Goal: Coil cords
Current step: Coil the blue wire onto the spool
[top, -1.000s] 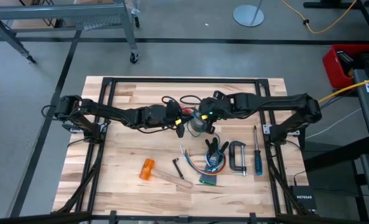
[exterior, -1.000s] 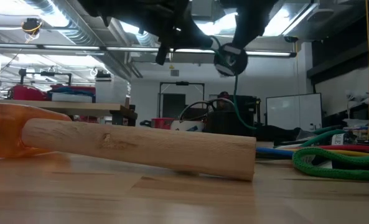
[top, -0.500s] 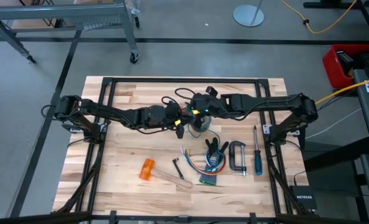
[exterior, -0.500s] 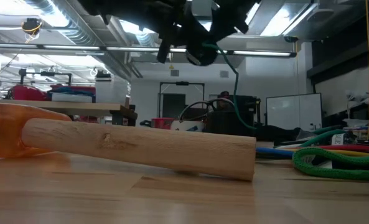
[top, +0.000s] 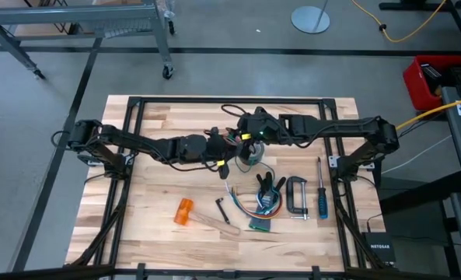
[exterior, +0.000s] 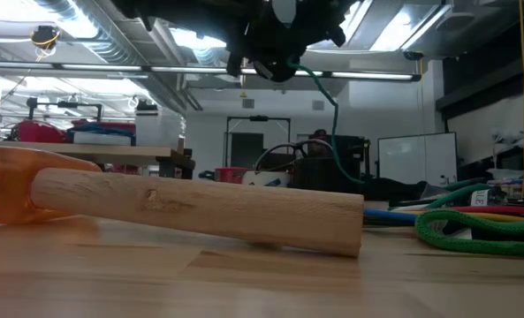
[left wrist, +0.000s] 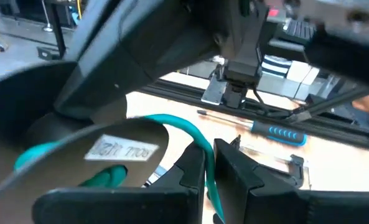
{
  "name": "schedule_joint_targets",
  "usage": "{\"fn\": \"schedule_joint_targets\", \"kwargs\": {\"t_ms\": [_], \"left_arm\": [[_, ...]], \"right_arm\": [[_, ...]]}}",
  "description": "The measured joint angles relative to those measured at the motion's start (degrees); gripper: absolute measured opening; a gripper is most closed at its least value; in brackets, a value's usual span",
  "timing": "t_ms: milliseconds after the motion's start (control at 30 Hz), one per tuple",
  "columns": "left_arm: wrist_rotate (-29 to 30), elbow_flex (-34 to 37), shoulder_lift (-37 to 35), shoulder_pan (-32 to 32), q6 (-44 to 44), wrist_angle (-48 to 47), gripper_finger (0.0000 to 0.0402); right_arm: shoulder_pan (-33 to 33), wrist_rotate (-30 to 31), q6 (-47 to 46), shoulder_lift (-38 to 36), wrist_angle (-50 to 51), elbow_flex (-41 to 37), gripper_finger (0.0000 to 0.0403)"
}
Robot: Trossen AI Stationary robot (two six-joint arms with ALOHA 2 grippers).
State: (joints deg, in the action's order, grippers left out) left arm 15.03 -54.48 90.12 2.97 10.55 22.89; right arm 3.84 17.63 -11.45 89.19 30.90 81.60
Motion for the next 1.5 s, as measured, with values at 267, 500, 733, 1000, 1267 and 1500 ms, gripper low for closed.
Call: {"fn": "schedule_joint_targets", "kwargs": {"t_ms": [267, 500, 733, 1000, 1267, 1500], "left_arm": [[-0.6, -0.1, 0.0, 0.9, -2.2, -1.0, 0.0034], [-1.6, 0.1, 0.2, 1.2, -2.0, -2.1, 0.0084], [-1.1, 0.1, 0.2, 1.2, -1.8, -2.0, 0.0103], [-0.8, 0.1, 0.2, 1.2, -1.6, -0.9, 0.0079], [-0.7, 0.1, 0.2, 2.3, -3.3, 0.8, 0.0092], [-0.7, 0.1, 0.2, 2.4, -3.5, 3.5, 0.011]], "right_arm": [[0.0, -0.9, 0.0, -2.3, -0.2, 0.0, 0.0004], [0.2, 0.2, -0.1, -3.6, -1.6, 0.2, 0.0004], [0.2, -0.3, -0.1, -4.9, -1.3, 0.2, 0.0004], [0.0, -0.7, -0.1, -6.1, -0.9, 0.2, 0.0004], [0.0, -0.7, -0.1, -6.1, -0.9, 0.2, 0.0004], [0.0, -0.7, -0.1, -6.1, -1.0, 0.2, 0.0004]]}}
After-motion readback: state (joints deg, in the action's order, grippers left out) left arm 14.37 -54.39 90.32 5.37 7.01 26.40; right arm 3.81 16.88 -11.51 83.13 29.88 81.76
